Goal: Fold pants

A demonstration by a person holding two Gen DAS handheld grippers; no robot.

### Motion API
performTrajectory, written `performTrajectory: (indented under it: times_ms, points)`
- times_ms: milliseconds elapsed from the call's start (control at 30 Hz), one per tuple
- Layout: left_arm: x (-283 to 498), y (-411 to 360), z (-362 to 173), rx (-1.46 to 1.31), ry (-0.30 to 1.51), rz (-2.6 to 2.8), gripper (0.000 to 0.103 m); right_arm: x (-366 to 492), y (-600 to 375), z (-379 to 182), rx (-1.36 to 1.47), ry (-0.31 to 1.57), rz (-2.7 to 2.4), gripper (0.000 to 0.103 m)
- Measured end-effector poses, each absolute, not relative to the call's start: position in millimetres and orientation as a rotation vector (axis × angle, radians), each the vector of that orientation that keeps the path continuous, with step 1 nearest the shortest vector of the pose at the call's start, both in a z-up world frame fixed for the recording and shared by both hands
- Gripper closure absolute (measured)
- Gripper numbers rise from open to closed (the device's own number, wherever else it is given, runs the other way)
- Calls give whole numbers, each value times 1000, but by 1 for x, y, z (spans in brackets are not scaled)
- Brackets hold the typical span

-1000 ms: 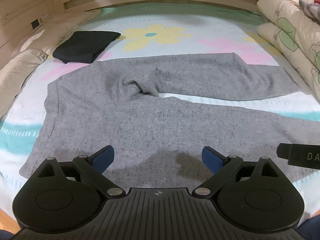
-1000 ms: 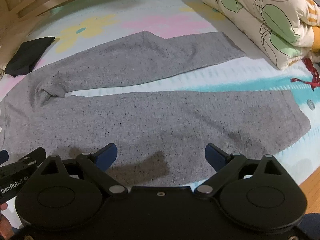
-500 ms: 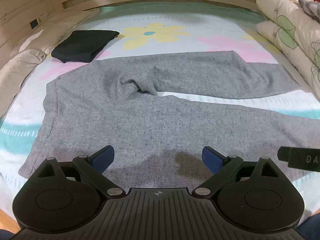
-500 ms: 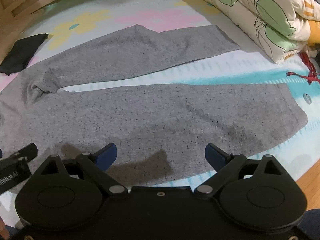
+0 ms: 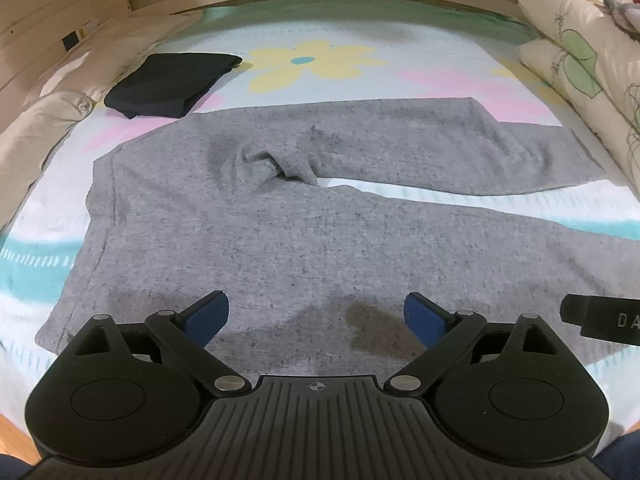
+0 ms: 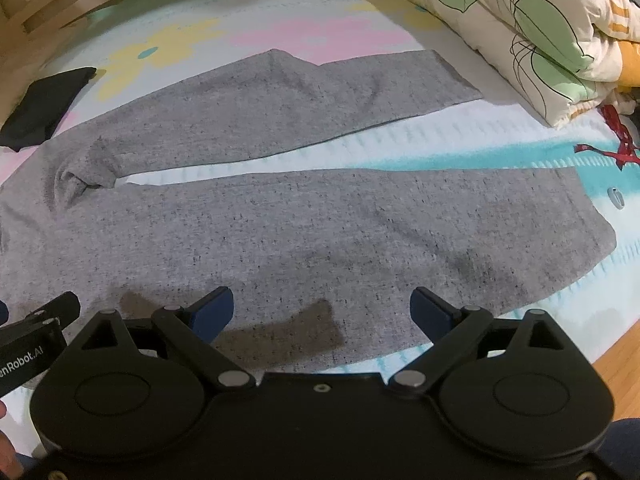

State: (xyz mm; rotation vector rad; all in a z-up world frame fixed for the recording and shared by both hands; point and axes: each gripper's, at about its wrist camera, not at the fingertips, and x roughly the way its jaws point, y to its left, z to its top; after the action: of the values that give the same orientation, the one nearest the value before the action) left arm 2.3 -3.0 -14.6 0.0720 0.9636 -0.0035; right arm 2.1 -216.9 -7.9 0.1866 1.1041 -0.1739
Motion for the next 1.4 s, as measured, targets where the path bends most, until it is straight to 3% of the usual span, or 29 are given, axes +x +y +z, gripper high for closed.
performTrajectory:
  times_ms: [1400]
  points:
    - [3,2,-25,88,984,9,7,4,-214,-16,185,1111,-152,8]
